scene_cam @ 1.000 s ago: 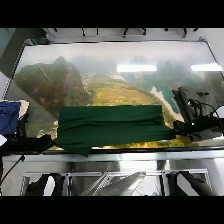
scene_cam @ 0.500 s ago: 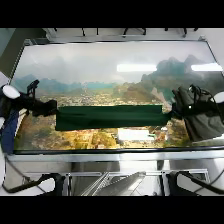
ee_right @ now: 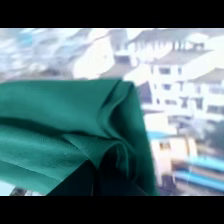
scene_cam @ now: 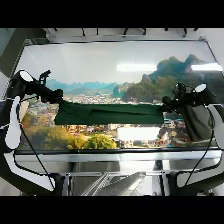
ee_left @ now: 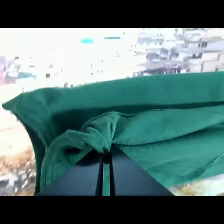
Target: Fold the shirts.
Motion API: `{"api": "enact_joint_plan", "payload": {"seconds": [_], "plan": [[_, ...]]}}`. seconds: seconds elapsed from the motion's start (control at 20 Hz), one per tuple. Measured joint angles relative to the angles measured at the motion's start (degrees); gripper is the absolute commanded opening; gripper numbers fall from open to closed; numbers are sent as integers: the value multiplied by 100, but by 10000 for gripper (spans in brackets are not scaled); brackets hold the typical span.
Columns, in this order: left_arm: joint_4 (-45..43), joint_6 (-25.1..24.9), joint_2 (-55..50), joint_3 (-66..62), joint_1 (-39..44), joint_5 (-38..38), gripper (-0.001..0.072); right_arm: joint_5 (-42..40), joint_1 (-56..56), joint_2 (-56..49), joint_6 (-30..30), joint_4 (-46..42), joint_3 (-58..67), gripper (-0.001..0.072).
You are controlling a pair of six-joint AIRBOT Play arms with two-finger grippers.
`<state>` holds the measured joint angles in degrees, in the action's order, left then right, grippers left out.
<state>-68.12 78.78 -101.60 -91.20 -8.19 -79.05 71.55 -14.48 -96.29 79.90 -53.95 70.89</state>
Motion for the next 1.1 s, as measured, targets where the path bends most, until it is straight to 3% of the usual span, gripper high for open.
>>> {"api": "enact_joint_plan", "payload": {"seconds": [0.05, 0.1, 0.15, 0.2, 0.25, 0.3, 0.55, 0.6, 0.65, 0.7, 1.1], "plan": [[2, -22, -114, -85, 11, -74, 17, 4, 4, -72, -31, 20, 24, 54], [0, -44, -195, -142, 15, -146, 17, 24, -4, -122, -63, 44, 46, 265], [2, -85, -240, -184, 9, -214, 47, 74, -31, -157, -136, 105, 79, 573], [4, -140, -249, -216, -9, -256, 281, 131, -63, -181, -184, 179, 118, 671], [4, -195, -223, -240, -42, -278, 556, 258, -116, -205, -243, 273, 184, 670], [4, -238, -157, -256, -90, -280, 646, 402, -173, -212, -289, 369, 243, 670], [17, -133, 420, -289, -509, -393, 642, 1102, -597, -151, -577, 516, 400, 670], [17, -98, 553, -289, -584, -463, 577, 1150, -669, -146, -627, 487, 407, 670], [28, -22, 693, -286, -636, -516, 133, 1172, -721, -144, -691, 470, 413, 670], [66, 22, 855, -289, -669, -570, 16, 1163, -767, -153, -754, 452, 417, 670], [61, 70, 1775, -289, -256, -566, 16, 1056, -662, -649, -1163, 485, 402, 670]]}}
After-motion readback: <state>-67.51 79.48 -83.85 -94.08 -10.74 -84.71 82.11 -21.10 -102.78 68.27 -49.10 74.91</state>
